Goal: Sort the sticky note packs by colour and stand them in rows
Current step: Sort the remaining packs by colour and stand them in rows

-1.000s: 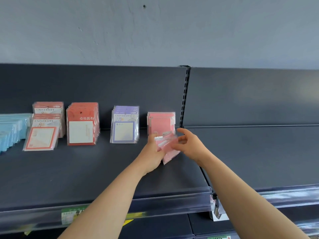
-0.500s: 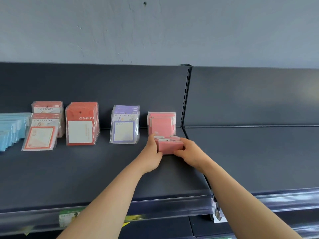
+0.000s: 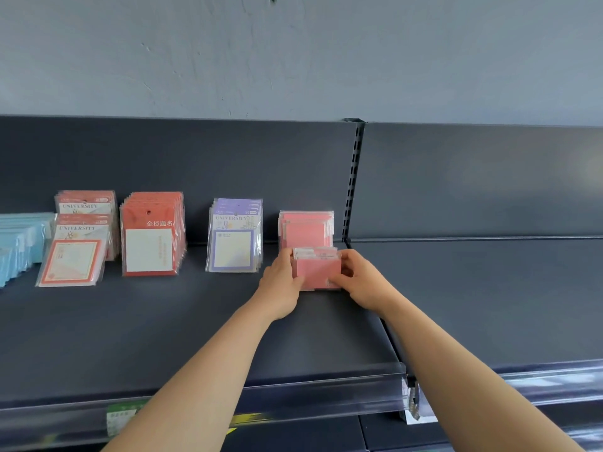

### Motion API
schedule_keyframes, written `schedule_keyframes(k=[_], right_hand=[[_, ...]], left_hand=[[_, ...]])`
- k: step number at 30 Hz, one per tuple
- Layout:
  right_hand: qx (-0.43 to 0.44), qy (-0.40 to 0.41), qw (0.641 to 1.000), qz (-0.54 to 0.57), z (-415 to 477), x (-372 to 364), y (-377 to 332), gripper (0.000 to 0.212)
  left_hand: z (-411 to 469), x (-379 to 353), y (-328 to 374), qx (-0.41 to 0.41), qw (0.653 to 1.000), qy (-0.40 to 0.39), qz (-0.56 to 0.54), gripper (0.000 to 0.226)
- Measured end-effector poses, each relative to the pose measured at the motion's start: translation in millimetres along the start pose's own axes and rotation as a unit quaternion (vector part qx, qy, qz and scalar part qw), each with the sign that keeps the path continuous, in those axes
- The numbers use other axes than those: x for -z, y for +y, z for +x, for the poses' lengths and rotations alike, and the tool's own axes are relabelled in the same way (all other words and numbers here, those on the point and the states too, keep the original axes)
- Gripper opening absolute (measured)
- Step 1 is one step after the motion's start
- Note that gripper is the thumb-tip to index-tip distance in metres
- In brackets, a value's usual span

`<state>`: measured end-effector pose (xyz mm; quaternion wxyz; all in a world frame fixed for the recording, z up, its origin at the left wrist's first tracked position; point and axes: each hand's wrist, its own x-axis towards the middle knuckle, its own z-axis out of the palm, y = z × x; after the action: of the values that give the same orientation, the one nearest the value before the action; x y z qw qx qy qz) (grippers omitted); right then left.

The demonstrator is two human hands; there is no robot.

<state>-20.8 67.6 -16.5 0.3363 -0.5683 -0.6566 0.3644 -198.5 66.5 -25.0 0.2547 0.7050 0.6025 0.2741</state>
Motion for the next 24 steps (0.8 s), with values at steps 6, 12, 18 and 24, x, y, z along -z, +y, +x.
schedule_keyframes(k=[6, 12, 18, 24], right_hand=[[0.021, 0.003, 0.999, -0.032, 10.9, 0.4, -0.8, 0.034], [0.004, 0.061, 0.997, -0.051, 34.4, -10.6, -4.6, 0.038], [-0.008, 0.117, 0.993, -0.029, 39.7, -20.3, -0.7, 0.053], [0.006, 0.103, 0.992, -0.07, 39.3, -23.7, 7.5, 0.046]], left_hand=[[5.1, 3.4, -6.2, -0.009, 0.999, 0.026, -0.026, 0.051], [23.8, 3.0, -8.0, 0.008, 0.995, 0.092, -0.039, 0.047], [38.6, -4.0, -8.9, 0.029, 0.99, 0.135, -0.021, 0.043], [40.1, -8.3, -16.8, 0.035, 0.993, 0.116, -0.015, 0.034]])
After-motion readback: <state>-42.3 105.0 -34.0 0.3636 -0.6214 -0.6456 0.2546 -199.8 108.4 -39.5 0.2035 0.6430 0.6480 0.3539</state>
